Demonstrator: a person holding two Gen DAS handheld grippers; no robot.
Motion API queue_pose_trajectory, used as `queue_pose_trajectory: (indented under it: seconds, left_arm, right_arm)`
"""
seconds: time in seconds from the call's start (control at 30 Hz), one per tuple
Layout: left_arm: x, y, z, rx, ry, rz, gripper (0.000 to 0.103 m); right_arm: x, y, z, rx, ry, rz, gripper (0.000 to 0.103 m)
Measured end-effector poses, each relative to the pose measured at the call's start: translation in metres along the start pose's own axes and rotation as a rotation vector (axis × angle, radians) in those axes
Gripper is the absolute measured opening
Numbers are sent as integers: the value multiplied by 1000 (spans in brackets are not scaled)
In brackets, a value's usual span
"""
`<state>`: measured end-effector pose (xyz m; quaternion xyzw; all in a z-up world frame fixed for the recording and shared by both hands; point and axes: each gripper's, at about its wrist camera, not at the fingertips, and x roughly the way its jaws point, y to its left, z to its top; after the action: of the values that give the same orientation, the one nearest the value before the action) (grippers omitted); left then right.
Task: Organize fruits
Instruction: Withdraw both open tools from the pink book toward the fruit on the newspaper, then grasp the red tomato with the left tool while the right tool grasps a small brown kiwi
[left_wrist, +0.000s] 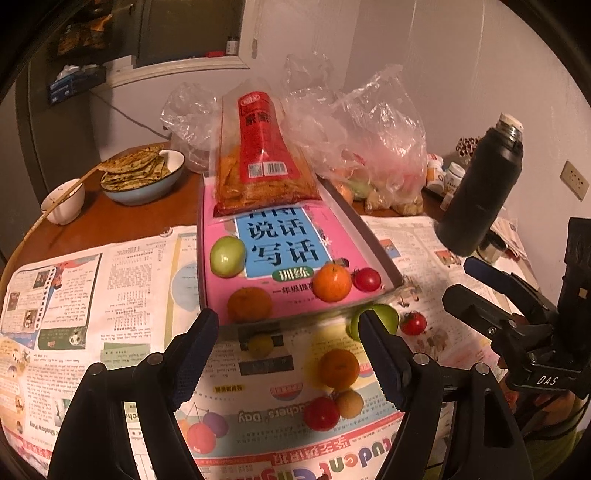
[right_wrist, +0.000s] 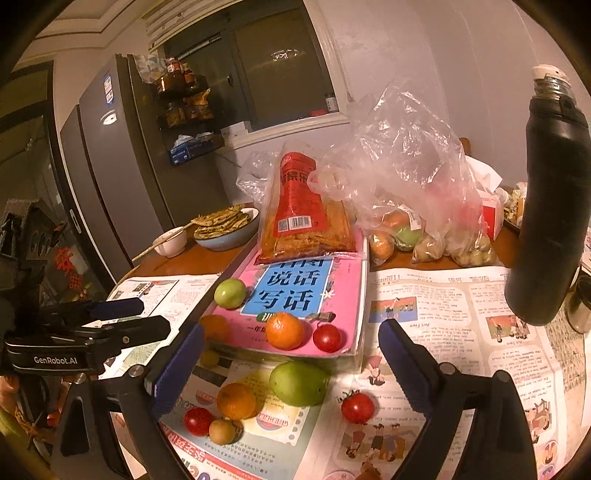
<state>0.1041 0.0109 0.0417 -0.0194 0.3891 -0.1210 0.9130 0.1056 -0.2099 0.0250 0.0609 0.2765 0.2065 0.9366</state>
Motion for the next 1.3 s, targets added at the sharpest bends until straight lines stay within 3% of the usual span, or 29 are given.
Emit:
queue_pose_trajectory:
  seconds: [0.53, 1.0, 1.3]
  left_arm:
    - [-2, -2, -14, 35, 27, 3, 79]
    - [10, 1, -47, 95, 134, -11, 79]
    - [20, -7, -61, 133, 187, -51, 77]
  right_arm:
    - [-3, 11, -16, -31, 31, 13, 95]
    - [17, 32, -65, -147, 169, 34, 95]
    - [27, 37, -78, -191, 217, 25, 94]
